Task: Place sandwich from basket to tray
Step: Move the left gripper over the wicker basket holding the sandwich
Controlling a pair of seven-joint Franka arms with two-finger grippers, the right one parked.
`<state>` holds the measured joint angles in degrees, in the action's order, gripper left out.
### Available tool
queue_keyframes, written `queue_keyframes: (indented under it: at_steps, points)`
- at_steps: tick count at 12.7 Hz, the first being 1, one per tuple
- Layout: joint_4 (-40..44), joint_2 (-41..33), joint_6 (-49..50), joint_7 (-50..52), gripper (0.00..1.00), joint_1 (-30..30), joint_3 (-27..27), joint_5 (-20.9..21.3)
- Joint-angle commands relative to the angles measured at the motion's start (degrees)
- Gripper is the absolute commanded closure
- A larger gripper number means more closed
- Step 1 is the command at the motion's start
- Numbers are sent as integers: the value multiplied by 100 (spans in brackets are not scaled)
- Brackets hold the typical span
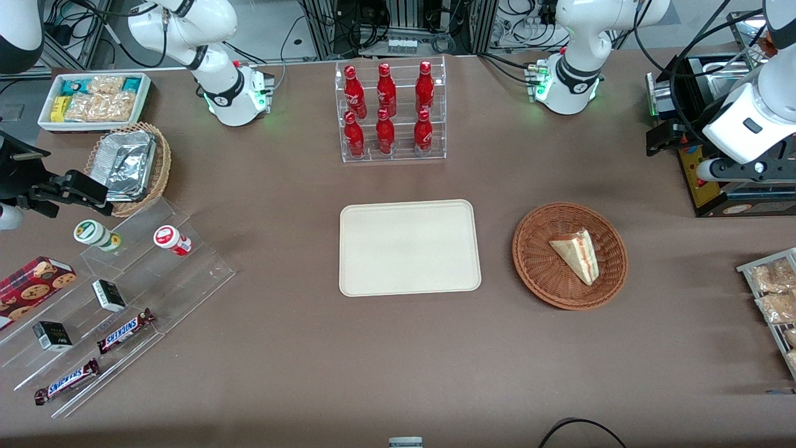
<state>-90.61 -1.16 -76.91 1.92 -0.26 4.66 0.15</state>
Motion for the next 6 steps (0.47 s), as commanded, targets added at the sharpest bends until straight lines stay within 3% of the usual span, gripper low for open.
queue_keyframes:
  at_steps: [1,6]
  points:
    - [-9,-16,-61,-95,0,61,35,-41]
    - [-641,107,-438,-86,0,43,44,-15]
